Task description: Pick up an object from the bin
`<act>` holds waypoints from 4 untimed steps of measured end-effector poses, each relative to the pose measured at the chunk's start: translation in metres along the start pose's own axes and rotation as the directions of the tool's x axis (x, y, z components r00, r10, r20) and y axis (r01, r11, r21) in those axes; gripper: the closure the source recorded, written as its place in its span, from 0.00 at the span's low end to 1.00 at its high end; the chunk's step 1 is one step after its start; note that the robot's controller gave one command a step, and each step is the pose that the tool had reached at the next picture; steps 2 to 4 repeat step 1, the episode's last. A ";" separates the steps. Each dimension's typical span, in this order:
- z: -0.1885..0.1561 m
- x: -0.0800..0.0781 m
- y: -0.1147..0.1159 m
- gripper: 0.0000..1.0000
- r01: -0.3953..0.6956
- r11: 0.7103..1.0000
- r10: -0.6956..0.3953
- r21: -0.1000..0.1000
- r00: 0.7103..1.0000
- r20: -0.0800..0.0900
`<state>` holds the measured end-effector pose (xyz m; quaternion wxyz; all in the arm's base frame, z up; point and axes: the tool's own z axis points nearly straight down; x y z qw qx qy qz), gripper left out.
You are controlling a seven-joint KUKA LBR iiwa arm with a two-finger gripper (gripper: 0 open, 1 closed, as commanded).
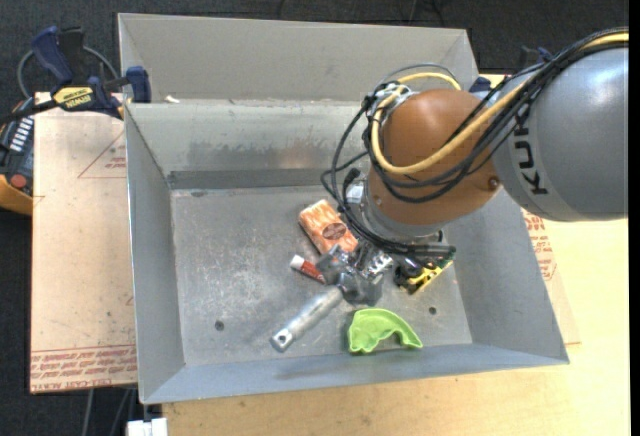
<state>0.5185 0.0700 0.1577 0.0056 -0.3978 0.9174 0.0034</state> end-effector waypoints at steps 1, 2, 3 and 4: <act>-0.005 0.000 0.000 1.00 -0.001 1.000 0.001 -0.002 1.000 -0.002; -0.005 0.000 0.000 1.00 -0.001 1.000 0.001 -0.002 1.000 -0.002; -0.005 0.000 0.000 1.00 -0.001 1.000 0.001 -0.002 1.000 -0.002; -0.005 0.000 0.000 1.00 -0.001 1.000 0.001 -0.002 1.000 -0.002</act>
Offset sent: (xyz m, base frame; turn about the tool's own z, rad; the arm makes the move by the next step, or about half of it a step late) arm -0.0001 0.0000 0.0289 0.0000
